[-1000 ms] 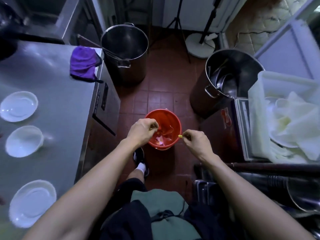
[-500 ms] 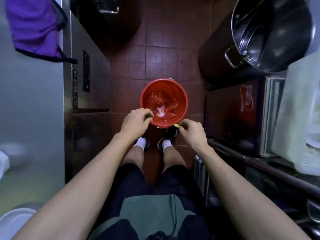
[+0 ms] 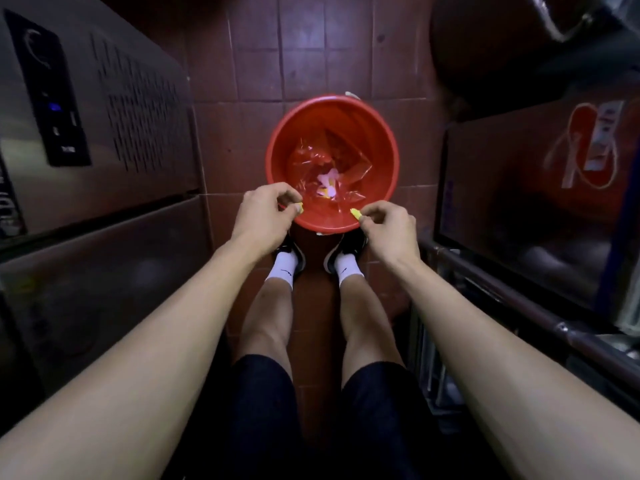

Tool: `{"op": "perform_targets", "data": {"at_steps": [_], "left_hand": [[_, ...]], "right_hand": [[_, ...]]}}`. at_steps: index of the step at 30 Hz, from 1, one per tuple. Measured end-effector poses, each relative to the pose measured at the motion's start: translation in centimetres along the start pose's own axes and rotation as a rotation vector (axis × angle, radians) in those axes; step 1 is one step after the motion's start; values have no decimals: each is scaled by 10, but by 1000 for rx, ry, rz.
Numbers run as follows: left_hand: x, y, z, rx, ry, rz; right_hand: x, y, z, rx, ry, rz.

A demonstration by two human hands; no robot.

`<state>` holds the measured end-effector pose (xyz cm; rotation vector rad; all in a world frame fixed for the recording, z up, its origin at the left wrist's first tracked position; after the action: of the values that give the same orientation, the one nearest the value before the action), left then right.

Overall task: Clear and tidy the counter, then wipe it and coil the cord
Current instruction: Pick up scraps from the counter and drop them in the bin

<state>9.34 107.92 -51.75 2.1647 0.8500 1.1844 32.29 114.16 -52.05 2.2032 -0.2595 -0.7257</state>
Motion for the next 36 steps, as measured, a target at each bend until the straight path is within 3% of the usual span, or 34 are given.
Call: {"op": "perform_targets", "data": {"at_steps": [16, 22, 30, 33, 36], "left_hand": [[-70, -164, 115, -152, -151, -4], [-97, -198, 127, -88, -45, -81], [-96, -206, 139, -75, 47, -87], [-92, -200, 135, -84, -13, -61], [-88, -191, 132, -167, -279, -3]], "right_hand": [[57, -174, 111, -38, 18, 1], [74, -211, 128, 26, -62, 60], [83, -216, 138, -15, -76, 70], [85, -212, 134, -32, -49, 49], [83, -205, 129, -69, -9, 36]]}}
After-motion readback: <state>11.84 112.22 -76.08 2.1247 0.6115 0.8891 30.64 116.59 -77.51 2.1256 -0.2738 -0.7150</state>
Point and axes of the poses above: each hand's wrist, its own y-axis away from the middle knuckle, its own z-axis out of the palm, x = y × z, the point moved 7 cm from there along -y, towards the middle knuckle, and after that the axes turned 3 degrees about -x, right-handed, at the moved point
